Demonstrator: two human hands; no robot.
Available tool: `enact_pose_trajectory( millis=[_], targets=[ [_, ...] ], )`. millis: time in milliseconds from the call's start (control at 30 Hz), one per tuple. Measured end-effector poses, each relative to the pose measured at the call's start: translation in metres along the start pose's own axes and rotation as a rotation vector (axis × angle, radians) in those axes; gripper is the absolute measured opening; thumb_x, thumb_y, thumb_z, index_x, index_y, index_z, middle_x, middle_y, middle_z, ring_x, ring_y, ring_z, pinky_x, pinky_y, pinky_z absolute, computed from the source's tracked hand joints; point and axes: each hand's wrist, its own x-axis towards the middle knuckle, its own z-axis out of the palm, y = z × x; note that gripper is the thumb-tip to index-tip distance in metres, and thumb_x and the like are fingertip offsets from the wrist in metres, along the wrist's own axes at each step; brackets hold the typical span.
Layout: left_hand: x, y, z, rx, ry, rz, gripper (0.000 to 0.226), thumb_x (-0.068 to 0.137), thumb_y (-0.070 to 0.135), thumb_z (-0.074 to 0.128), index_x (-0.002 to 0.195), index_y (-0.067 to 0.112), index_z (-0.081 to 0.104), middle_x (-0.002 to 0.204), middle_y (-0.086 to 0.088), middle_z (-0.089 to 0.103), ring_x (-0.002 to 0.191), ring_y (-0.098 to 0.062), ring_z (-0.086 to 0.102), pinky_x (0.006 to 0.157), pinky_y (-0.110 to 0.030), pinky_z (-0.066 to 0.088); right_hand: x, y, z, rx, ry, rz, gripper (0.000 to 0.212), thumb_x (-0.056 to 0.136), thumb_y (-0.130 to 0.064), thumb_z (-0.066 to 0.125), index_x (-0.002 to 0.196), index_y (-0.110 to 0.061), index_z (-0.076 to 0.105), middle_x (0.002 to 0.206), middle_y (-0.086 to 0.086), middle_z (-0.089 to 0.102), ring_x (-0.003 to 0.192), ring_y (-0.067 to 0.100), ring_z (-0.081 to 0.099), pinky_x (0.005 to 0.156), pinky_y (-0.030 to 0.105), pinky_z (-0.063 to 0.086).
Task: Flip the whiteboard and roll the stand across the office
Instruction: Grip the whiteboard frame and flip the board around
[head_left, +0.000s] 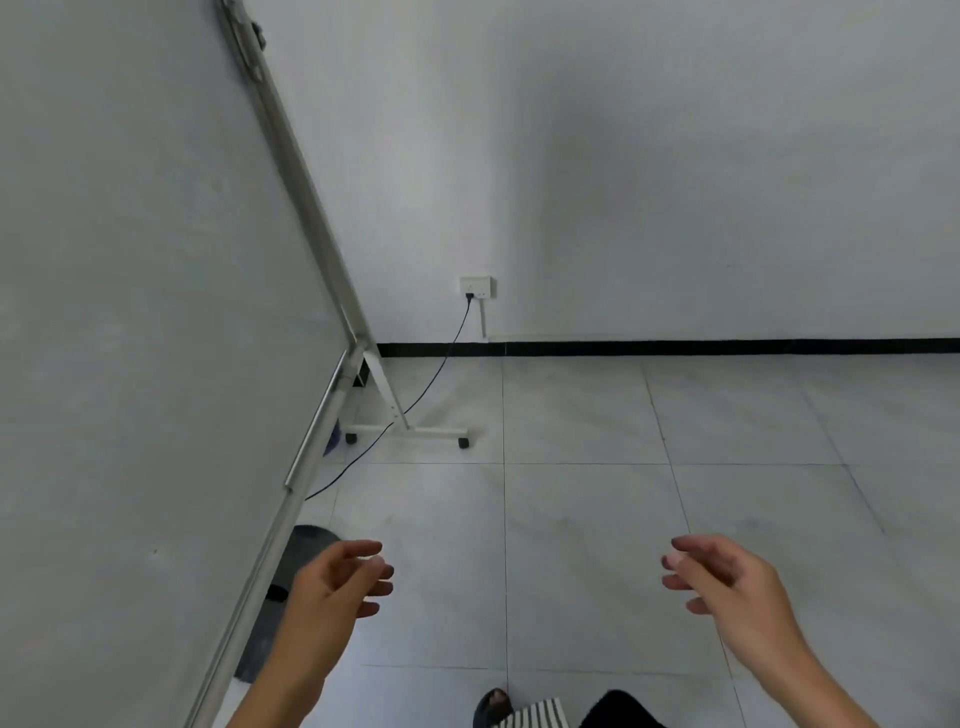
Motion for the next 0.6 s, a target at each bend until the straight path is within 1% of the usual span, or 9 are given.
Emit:
enact_pose_trajectory(
  millis=[133, 267, 400, 500, 600],
  targets=[
    [0.064, 0.057, 0.023, -0.02, 0.003, 0.061, 0.014, 0.09, 0.0, 0.059, 0.091, 0.01, 0.068, 0.078, -0.013, 0.075, 0.075, -0.031, 0.07, 0.069, -0.039, 0.052, 0.069, -0.032, 0.001, 0.025, 0.003, -0.003, 0.011, 0.086, -0.003, 0.068, 0.093, -0.01, 0.07, 0.083, 0.009, 0.077, 0.072, 0.02, 0.075, 0.06, 0.034, 0.052],
    [0.133, 0.105, 0.055, -0.026, 0.068, 0.089, 0.014, 0.09, -0.002, 0.057, 0.091, 0.009, 0.067, 0.078, -0.013, 0.074, 0.075, -0.033, 0.068, 0.064, -0.036, 0.051, 0.168, -0.069, 0.005, 0.011, -0.038, -0.034, 0.01, 0.086, -0.004, 0.068, 0.092, -0.011, 0.071, 0.081, 0.007, 0.078, 0.07, 0.018, 0.075, 0.06, 0.034, 0.051],
    [0.194, 0.154, 0.085, -0.097, 0.168, 0.097, 0.013, 0.091, -0.001, 0.057, 0.096, 0.006, 0.066, 0.083, -0.017, 0.074, 0.076, -0.034, 0.068, 0.064, -0.036, 0.052, 0.276, -0.123, 0.012, -0.02, -0.127, -0.089, 0.012, 0.087, -0.005, 0.066, 0.094, -0.014, 0.069, 0.087, 0.008, 0.076, 0.071, 0.015, 0.074, 0.062, 0.033, 0.051],
    [0.231, 0.2, 0.101, -0.138, 0.248, 0.124, 0.012, 0.09, -0.001, 0.058, 0.096, 0.005, 0.067, 0.081, -0.015, 0.075, 0.077, -0.034, 0.068, 0.065, -0.036, 0.052, 0.348, -0.174, 0.024, -0.063, -0.216, -0.136, 0.011, 0.087, -0.008, 0.067, 0.095, -0.015, 0.069, 0.087, 0.006, 0.077, 0.071, 0.012, 0.074, 0.062, 0.032, 0.051],
    [0.261, 0.239, 0.103, -0.178, 0.342, 0.16, 0.013, 0.09, -0.001, 0.057, 0.095, 0.005, 0.067, 0.078, -0.014, 0.075, 0.077, -0.033, 0.068, 0.066, -0.036, 0.053, 0.409, -0.229, 0.051, -0.145, -0.331, -0.201, 0.009, 0.087, -0.009, 0.068, 0.094, -0.015, 0.069, 0.084, 0.003, 0.077, 0.07, 0.012, 0.074, 0.063, 0.034, 0.052]
  ],
)
